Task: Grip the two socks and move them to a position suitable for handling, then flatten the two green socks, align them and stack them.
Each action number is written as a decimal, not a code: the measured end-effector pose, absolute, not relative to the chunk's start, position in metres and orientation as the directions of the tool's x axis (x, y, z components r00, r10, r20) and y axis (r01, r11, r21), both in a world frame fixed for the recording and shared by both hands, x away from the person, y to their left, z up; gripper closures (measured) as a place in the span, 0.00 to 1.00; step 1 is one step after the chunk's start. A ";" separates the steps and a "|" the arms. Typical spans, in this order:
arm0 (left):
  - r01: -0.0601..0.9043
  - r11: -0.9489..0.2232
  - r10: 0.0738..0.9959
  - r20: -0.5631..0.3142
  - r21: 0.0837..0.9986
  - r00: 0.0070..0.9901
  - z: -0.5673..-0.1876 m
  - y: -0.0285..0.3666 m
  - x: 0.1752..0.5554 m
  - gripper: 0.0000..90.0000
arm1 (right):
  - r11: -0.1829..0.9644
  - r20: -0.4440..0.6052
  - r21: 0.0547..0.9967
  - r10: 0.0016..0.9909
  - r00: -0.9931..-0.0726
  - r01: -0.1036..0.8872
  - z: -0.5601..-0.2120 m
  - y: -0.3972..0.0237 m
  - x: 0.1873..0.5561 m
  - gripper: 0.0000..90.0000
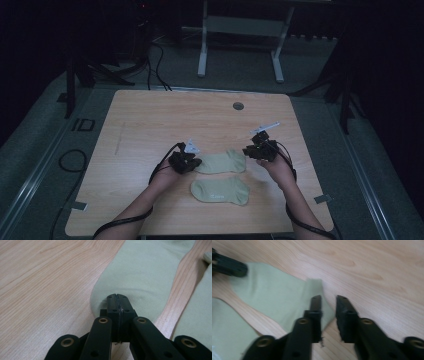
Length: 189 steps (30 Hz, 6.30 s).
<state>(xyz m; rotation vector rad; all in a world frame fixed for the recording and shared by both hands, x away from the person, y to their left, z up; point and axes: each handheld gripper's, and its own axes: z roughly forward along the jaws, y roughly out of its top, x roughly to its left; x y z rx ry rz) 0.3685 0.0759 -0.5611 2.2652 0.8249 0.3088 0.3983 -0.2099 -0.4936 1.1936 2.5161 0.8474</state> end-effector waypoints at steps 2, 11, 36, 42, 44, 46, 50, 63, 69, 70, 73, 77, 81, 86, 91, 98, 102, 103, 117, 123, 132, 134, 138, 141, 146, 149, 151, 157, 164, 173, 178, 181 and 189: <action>0.482 -0.559 0.646 -0.010 0.675 0.763 -0.559 0.076 0.369 0.95 | 0.544 0.011 0.577 0.741 -0.672 0.609 -0.496 -0.199 0.395 0.95; 0.484 -0.580 0.631 -0.014 0.655 0.775 -0.558 0.072 0.363 0.96 | 0.612 -0.027 0.522 0.708 -0.706 0.594 -0.529 -0.177 0.398 0.97; 0.503 -0.534 0.651 -0.049 0.680 0.757 -0.561 0.072 0.378 0.96 | 0.563 -0.015 0.507 0.763 -0.647 0.653 -0.540 -0.199 0.408 0.97; 0.507 -0.530 0.654 -0.053 0.680 0.755 -0.561 0.073 0.380 0.96 | 0.570 -0.014 0.499 0.759 -0.651 0.653 -0.540 -0.197 0.411 0.97; 0.506 -0.528 0.653 -0.054 0.682 0.755 -0.561 0.073 0.380 0.96 | 0.571 -0.014 0.495 0.759 -0.651 0.655 -0.540 -0.196 0.412 0.97; 0.507 -0.527 0.655 -0.054 0.683 0.754 -0.561 0.074 0.379 0.96 | 0.572 -0.014 0.492 0.759 -0.651 0.656 -0.539 -0.194 0.412 0.96; 0.514 -0.518 0.656 -0.068 0.684 0.752 -0.561 0.075 0.379 0.89 | 0.569 0.004 0.494 0.754 -0.657 0.657 -0.538 -0.193 0.413 0.95; 0.515 -0.493 0.643 -0.105 0.701 0.759 -0.540 0.079 0.366 0.49 | 0.591 0.040 0.512 0.708 -0.705 0.623 -0.522 -0.181 0.408 0.55; 0.534 -0.501 0.654 -0.106 0.681 0.749 -0.535 0.082 0.356 0.48 | 0.580 0.067 0.535 0.696 -0.715 0.615 -0.515 -0.182 0.402 0.46; 0.534 -0.502 0.652 -0.108 0.681 0.750 -0.534 0.084 0.354 0.48 | 0.590 0.047 0.539 0.692 -0.720 0.602 -0.513 -0.182 0.401 0.45; 0.542 -0.501 0.652 -0.117 0.675 0.749 -0.530 0.087 0.348 0.47 | 0.584 0.051 0.557 0.686 -0.726 0.591 -0.507 -0.183 0.396 0.43; 0.537 -0.510 0.643 -0.117 0.672 0.757 -0.525 0.089 0.338 0.47 | 0.574 0.066 0.574 0.679 -0.731 0.584 -0.502 -0.187 0.388 0.45; 0.530 -0.519 0.633 -0.116 0.670 0.766 -0.521 0.092 0.326 0.47 | 0.579 0.067 0.580 0.667 -0.742 0.573 -0.498 -0.192 0.376 0.47; 0.545 -0.525 0.637 -0.123 0.654 0.761 -0.525 0.097 0.309 0.46 | 0.574 0.080 0.579 0.667 -0.741 0.579 -0.497 -0.204 0.357 0.54; 0.570 -0.520 0.642 -0.149 0.636 0.752 -0.535 0.100 0.299 0.47 | 0.573 0.097 0.563 0.670 -0.736 0.596 -0.507 -0.214 0.338 0.59; 0.571 -0.527 0.648 -0.137 0.629 0.749 -0.545 0.092 0.287 0.50 | 0.599 0.118 0.513 0.660 -0.742 0.615 -0.529 -0.215 0.321 0.61; 0.563 -0.545 0.648 -0.114 0.621 0.753 -0.549 0.087 0.284 0.53 | 0.634 0.076 0.491 0.651 -0.755 0.597 -0.536 -0.212 0.312 0.61; 0.565 -0.550 0.648 -0.113 0.615 0.754 -0.550 0.087 0.285 0.55 | 0.639 0.063 0.488 0.653 -0.754 0.594 -0.537 -0.212 0.310 0.62; 0.544 -0.587 0.627 -0.089 0.600 0.774 -0.555 0.082 0.285 0.88 | 0.672 -0.009 0.481 0.646 -0.763 0.563 -0.542 -0.205 0.298 0.87; 0.537 -0.588 0.620 -0.089 0.604 0.779 -0.554 0.081 0.284 0.98 | 0.661 0.012 0.484 0.650 -0.760 0.573 -0.540 -0.204 0.296 0.91; 0.522 -0.565 0.622 -0.086 0.639 0.778 -0.535 0.089 0.282 0.99 | 0.632 0.019 0.534 0.656 -0.755 0.562 -0.519 -0.207 0.291 0.92; 0.512 -0.551 0.629 -0.075 0.659 0.773 -0.524 0.092 0.282 0.99 | 0.629 0.007 0.556 0.650 -0.759 0.544 -0.508 -0.206 0.292 0.92; 0.502 -0.543 0.636 -0.060 0.673 0.769 -0.512 0.095 0.285 0.99 | 0.623 -0.010 0.577 0.652 -0.758 0.528 -0.493 -0.205 0.297 0.92; 0.502 -0.523 0.652 -0.057 0.689 0.756 -0.498 0.098 0.297 0.99 | 0.617 -0.024 0.589 0.658 -0.752 0.521 -0.482 -0.204 0.306 0.92; 0.498 -0.516 0.670 -0.034 0.697 0.742 -0.486 0.097 0.315 0.99 | 0.599 -0.035 0.608 0.675 -0.737 0.521 -0.465 -0.203 0.328 0.92; 0.496 -0.514 0.671 -0.033 0.700 0.741 -0.482 0.096 0.323 0.99 | 0.592 -0.043 0.614 0.685 -0.727 0.522 -0.457 -0.203 0.341 0.92; 0.494 -0.517 0.676 -0.021 0.699 0.737 -0.480 0.092 0.333 0.99 | 0.587 -0.043 0.611 0.694 -0.719 0.530 -0.453 -0.203 0.349 0.92; 0.506 -0.504 0.689 -0.028 0.700 0.725 -0.485 0.087 0.347 0.99 | 0.576 -0.021 0.597 0.707 -0.707 0.558 -0.455 -0.205 0.368 0.92; 0.545 -0.496 0.701 -0.058 0.676 0.711 -0.509 0.084 0.365 0.99 | 0.558 0.036 0.541 0.732 -0.680 0.629 -0.482 -0.209 0.392 0.92; 0.574 -0.499 0.714 -0.067 0.649 0.697 -0.533 0.081 0.372 0.99 | 0.555 0.063 0.488 0.748 -0.661 0.674 -0.506 -0.208 0.409 0.91; 0.577 -0.514 0.716 -0.052 0.634 0.696 -0.543 0.079 0.375 0.99 | 0.558 0.076 0.460 0.750 -0.657 0.691 -0.517 -0.206 0.415 0.91; 0.584 -0.512 0.716 -0.062 0.630 0.695 -0.546 0.079 0.376 0.99 | 0.550 0.086 0.454 0.756 -0.649 0.701 -0.522 -0.207 0.419 0.91; 0.592 -0.478 0.718 -0.099 0.649 0.689 -0.549 0.084 0.378 0.76 | 0.550 0.077 0.442 0.763 -0.641 0.708 -0.529 -0.205 0.421 0.71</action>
